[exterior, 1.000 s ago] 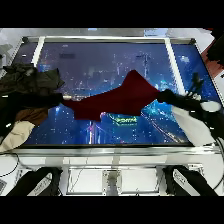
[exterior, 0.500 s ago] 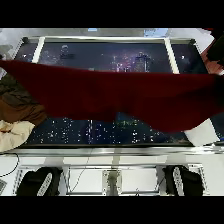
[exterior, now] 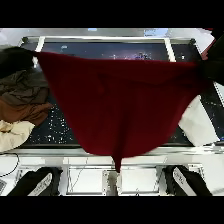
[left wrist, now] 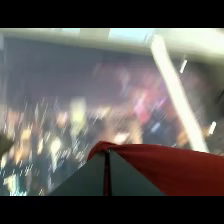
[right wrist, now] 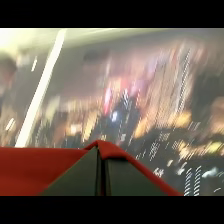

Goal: Fold the shirts.

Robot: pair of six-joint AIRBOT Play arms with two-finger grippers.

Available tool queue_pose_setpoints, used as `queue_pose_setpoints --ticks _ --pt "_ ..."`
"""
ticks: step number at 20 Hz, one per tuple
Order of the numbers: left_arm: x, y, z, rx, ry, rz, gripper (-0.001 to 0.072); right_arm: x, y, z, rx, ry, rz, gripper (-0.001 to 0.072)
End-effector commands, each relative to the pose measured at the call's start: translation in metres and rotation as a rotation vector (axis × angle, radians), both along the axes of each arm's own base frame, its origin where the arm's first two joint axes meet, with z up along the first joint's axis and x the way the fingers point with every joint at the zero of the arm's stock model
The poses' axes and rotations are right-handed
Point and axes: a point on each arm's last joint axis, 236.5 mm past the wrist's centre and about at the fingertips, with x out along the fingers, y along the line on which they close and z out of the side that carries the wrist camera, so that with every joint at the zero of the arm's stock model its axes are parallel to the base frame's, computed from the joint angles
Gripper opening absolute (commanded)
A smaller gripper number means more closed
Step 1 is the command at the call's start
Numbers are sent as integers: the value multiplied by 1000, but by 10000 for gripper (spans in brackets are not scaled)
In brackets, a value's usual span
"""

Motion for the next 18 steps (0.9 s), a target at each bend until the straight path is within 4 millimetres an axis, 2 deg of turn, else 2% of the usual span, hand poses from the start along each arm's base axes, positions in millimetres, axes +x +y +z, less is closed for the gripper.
queue_pose_setpoints --ticks 1,3,4,5,7,8,9,10,12,14,16,18 --pt "73 1 -128 14 250 20 10 73 35 -117 76 221 80 22" --pt "98 1 -181 -38 329 71 10 101 66 -180 80 303 98 22" --pt "107 1 -200 -57 350 91 10 112 81 -205 72 317 94 23" --pt "113 0 -213 -73 363 103 11 124 92 -225 62 313 76 24" --pt "120 -2 -228 -94 375 111 25 145 108 -241 37 256 29 36" --pt "123 -1 -226 -94 359 115 208 157 110 -234 26 191 -11 119" --pt "126 0 -221 -96 345 117 512 167 107 -222 22 129 -53 295" --pt "130 0 -211 -96 326 114 708 175 102 -209 26 77 -90 424" --pt "136 -2 -173 -100 265 103 702 183 88 -177 29 14 -112 426" --pt "132 -1 -111 -93 159 88 700 180 63 -143 18 -29 -127 426" --pt "108 6 -42 -16 30 60 700 165 30 -113 -29 -49 -132 425" --pt "58 26 16 129 -55 64 700 137 -8 -90 -80 -23 -128 425"
